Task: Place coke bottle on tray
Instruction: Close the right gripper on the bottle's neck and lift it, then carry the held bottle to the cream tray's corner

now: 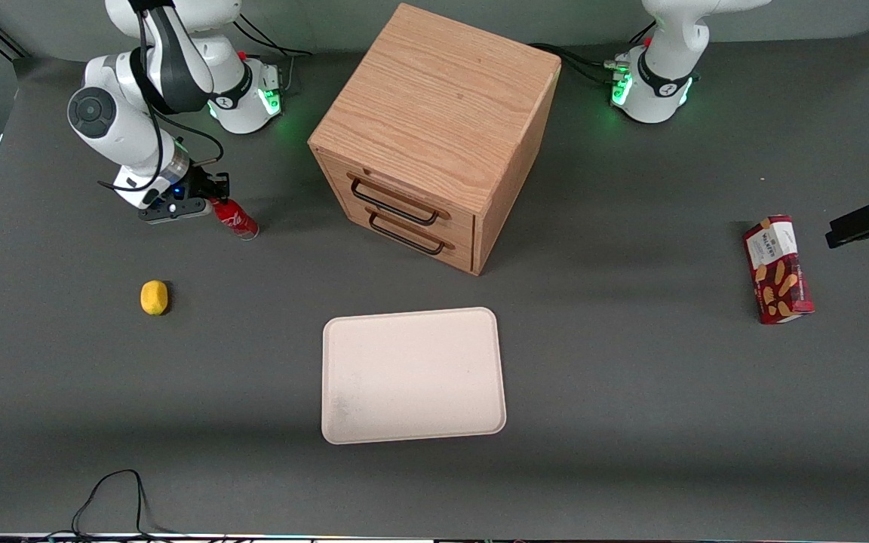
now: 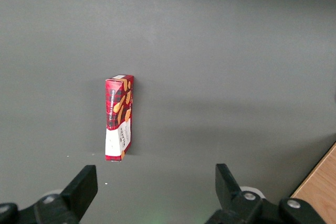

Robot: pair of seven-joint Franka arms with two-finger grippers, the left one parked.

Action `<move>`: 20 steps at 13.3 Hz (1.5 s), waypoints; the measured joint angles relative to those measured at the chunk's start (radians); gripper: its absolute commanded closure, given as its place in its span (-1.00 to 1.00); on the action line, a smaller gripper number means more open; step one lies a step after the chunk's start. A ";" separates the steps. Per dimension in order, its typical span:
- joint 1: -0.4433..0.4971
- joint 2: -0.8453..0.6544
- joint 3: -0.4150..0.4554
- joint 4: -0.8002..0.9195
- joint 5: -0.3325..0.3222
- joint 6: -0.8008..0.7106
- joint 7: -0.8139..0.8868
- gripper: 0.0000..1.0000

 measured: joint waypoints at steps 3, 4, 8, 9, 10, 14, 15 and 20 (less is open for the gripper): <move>0.000 0.000 0.000 0.035 0.000 -0.029 0.000 1.00; 0.000 -0.002 0.000 0.070 0.000 -0.075 0.000 1.00; -0.032 -0.008 -0.001 0.297 0.000 -0.315 0.000 1.00; -0.037 -0.002 -0.002 0.368 0.000 -0.384 0.000 1.00; -0.038 0.013 -0.003 0.447 0.000 -0.458 0.000 1.00; -0.038 0.199 -0.002 0.826 -0.005 -0.708 0.000 1.00; -0.038 0.254 -0.001 0.906 -0.005 -0.740 0.001 1.00; -0.035 0.449 0.032 1.164 -0.006 -0.812 0.058 1.00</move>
